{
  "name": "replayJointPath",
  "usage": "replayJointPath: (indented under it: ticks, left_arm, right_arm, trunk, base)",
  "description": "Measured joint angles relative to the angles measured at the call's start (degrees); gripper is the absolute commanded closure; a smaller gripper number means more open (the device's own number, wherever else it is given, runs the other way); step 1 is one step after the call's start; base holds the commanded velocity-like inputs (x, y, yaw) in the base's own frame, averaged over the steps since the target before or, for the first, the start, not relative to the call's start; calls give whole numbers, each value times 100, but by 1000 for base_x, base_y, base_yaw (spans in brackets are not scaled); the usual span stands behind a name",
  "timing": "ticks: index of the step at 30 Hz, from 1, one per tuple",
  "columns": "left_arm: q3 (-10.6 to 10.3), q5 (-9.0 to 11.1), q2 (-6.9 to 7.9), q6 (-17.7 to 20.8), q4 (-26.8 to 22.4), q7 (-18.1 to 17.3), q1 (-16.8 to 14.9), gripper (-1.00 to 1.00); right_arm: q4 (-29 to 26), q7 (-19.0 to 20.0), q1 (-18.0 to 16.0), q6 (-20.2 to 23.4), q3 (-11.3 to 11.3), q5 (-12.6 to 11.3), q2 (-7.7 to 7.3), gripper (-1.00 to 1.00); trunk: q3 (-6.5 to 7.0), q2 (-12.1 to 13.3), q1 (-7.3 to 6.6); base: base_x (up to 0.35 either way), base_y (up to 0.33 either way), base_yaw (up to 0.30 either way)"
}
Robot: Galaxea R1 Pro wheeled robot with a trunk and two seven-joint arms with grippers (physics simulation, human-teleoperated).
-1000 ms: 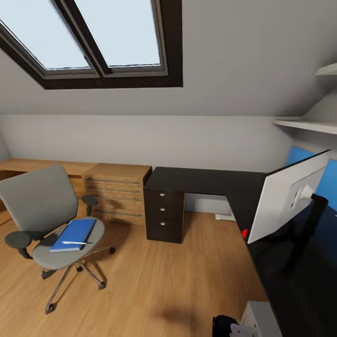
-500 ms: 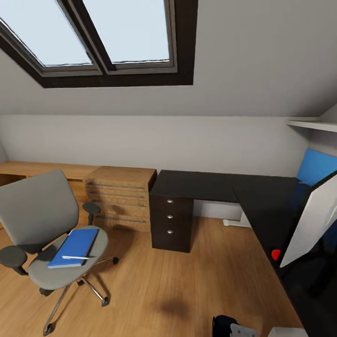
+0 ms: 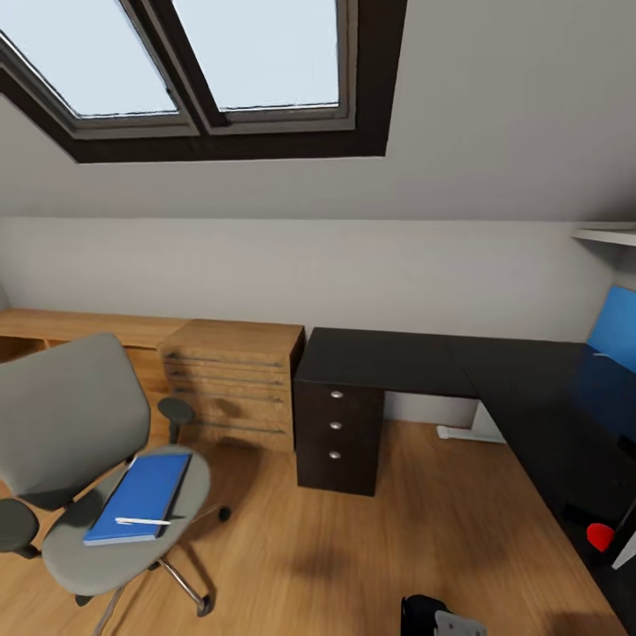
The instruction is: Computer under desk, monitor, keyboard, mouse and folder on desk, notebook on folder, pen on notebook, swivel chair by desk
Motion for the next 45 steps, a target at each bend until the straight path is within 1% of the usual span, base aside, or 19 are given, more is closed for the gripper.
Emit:
replayJointPath:
  ticks: [6,11,16,33,45]
  left_arm:
    - [-2,0,0,4,11,0,-1,-100]
    - [-1,0,0,4,10,3,0,-100]
    - [-2,0,-2,4,11,0,-1,-100]
    - [-2,0,0,4,11,2,-1,-100]
    - [-1,-6,-3,-4,9,0,0,-100]
  right_arm:
    - [-2,6,2,0,-1,0,-2,100]
    - [-1,1,0,0,-1,0,-2,100]
    - [-2,9,1,0,-1,2,-2,100]
    - [-3,10,1,0,-1,8,-3,100]
    - [-25,2,0,1,2,17,-2,100]
  trunk:
    - [0,1,3]
    - [0,1,3]
    - [0,0,0]
    - [-1,0,0]
    - [-5,0,0]
  base:
    - [23,2,-195]
    - [6,0,-22]
    - [309,0,-174]
    - [326,0,-256]
    - [323,0,-29]
